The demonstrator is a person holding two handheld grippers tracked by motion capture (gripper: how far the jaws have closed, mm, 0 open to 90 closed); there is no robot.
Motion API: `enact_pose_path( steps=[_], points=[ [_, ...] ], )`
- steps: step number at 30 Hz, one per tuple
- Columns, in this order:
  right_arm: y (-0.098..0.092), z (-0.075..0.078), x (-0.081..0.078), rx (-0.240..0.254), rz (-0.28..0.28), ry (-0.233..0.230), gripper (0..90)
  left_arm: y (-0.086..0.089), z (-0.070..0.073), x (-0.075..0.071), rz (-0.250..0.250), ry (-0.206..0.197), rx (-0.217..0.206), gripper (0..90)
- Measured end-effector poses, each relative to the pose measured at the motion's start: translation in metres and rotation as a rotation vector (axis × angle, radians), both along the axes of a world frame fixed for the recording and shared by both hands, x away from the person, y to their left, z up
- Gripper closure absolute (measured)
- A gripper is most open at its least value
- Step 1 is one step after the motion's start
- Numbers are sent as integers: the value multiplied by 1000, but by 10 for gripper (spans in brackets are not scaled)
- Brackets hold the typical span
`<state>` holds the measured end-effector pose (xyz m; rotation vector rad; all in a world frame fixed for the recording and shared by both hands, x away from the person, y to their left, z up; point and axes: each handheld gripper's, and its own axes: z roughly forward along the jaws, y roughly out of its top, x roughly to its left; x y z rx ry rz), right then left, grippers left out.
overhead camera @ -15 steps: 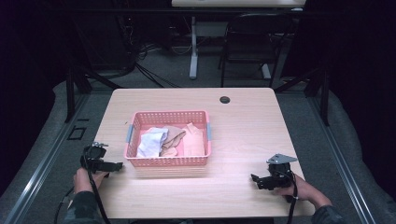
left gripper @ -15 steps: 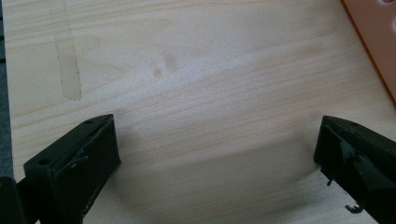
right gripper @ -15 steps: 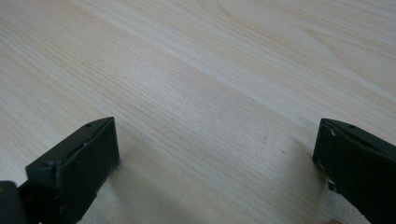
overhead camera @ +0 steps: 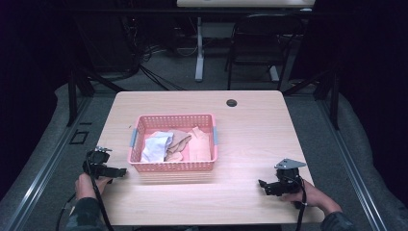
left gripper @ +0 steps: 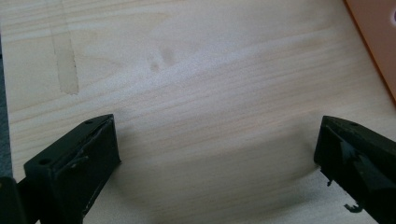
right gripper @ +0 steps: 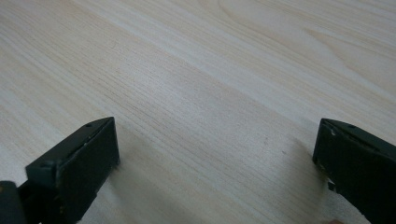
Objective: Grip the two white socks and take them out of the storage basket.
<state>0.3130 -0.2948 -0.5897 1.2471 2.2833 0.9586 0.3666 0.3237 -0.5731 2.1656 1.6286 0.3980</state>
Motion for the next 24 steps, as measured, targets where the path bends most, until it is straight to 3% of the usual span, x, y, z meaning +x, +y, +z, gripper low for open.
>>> enact_pose_path(
  steps=[8,11,15,24],
  points=[
    [0,0,0,1,1,1,0,2,5,2,6,40,13,0],
    [-1,0,0,-4,4,0,0,7,14,2,32,32,-1,0],
    [-1,0,0,-4,4,-1,0,9,20,2,28,36,-14,0],
    [-1,0,0,-4,4,-1,0,9,43,-1,16,-22,-29,1]
  ],
)
